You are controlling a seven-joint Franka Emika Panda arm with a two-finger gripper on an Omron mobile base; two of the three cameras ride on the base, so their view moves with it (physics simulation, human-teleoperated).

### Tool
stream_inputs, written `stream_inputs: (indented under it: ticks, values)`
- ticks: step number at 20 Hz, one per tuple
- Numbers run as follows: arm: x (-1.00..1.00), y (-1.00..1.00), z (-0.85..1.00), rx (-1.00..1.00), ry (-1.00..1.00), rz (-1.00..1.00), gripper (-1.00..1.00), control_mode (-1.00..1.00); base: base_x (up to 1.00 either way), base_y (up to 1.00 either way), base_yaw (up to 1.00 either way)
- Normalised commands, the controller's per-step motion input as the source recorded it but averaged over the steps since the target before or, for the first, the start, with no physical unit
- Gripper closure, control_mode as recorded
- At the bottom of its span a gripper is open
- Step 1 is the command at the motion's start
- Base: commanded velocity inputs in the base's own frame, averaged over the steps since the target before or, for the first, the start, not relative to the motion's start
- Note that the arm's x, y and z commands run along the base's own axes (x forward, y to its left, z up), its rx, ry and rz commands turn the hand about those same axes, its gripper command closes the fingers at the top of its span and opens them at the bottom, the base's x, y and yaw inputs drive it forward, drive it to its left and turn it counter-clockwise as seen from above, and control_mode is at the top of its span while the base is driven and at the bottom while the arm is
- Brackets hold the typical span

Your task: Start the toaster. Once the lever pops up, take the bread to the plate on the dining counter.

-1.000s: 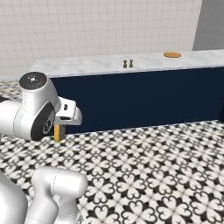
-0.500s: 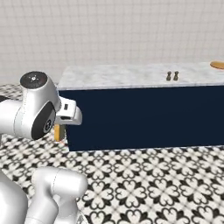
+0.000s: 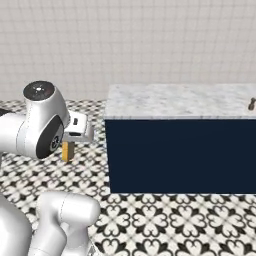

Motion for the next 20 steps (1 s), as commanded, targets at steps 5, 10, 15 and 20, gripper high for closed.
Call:
stream_inputs:
  ticks: [5,10,15,20]
  values:
    - [0.0,0.0,0.0,0.0,0.0,0.0,1.0,1.0,0.41,0.99,0.17]
    - [0.0,0.0,0.0,0.0,0.0,0.0,1.0,1.0,0.22,0.83,0.2]
    - [0.0,0.0,0.0,0.0,0.0,0.0,1.0,1.0,0.59,0.51,0.17]
    - [0.0,0.0,0.0,0.0,0.0,0.0,1.0,1.0,1.0,0.0,0.01]
